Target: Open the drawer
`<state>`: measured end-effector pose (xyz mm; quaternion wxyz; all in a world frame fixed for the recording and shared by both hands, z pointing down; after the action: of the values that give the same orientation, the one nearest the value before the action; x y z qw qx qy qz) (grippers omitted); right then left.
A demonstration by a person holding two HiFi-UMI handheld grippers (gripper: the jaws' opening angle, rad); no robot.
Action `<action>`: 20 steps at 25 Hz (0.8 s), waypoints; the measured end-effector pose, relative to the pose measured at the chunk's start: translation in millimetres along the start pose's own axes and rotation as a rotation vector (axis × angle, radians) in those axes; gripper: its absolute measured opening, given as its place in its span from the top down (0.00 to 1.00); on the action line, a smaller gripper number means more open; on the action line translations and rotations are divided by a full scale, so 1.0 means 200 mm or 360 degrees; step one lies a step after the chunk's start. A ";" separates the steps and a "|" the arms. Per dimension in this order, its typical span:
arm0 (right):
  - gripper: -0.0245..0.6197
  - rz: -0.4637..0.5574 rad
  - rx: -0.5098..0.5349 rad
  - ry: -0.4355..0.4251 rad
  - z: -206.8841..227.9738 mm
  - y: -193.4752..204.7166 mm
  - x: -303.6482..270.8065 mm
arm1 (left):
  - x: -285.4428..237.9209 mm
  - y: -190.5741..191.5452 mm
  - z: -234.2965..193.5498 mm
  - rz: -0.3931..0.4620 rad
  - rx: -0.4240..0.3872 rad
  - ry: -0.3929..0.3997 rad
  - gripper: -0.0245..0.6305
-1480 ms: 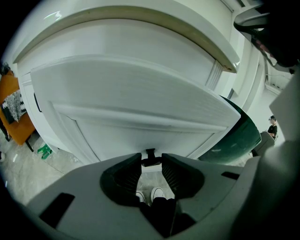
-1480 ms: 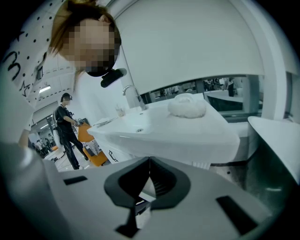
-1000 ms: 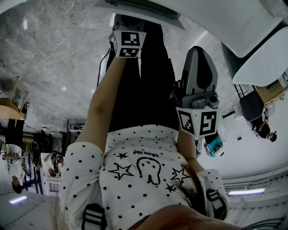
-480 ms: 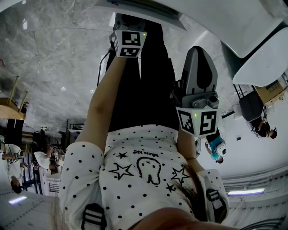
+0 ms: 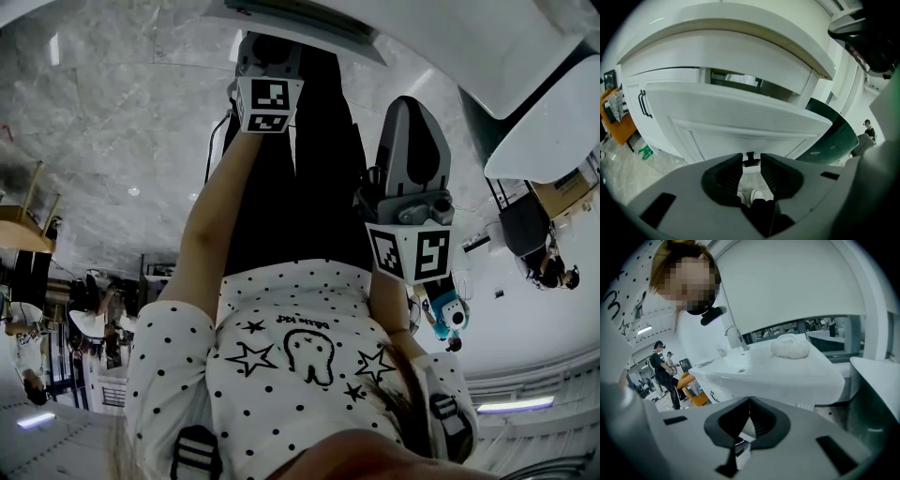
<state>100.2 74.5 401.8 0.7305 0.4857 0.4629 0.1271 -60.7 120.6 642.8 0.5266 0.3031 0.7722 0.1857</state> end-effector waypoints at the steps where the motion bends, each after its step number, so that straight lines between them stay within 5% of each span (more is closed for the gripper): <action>1: 0.94 0.0005 0.0001 -0.0001 0.00 -0.01 0.00 | 0.01 -0.01 0.01 0.0007 -0.0013 0.0006 0.79; 7: 0.94 0.0054 0.0005 -0.0010 -0.01 -0.07 0.01 | 0.10 -0.10 0.03 0.0075 -0.0058 0.0005 0.94; 20: 0.94 0.0121 0.0024 0.0000 0.01 -0.19 0.07 | 0.33 -0.26 0.08 0.0080 -0.0055 -0.0002 0.96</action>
<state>99.5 63.2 362.1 0.7215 0.5084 0.4451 0.1511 -77.6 125.5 560.1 0.5275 0.3134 0.7606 0.2121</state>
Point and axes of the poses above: the fingertips, and each gripper's own axes: x backward along the fingers, z to its right, y out of its underside, the point moved 10 cm from there along x, backward along the fingers, and after that the axes turned 11 degrees about x, right-handed, at the moved point
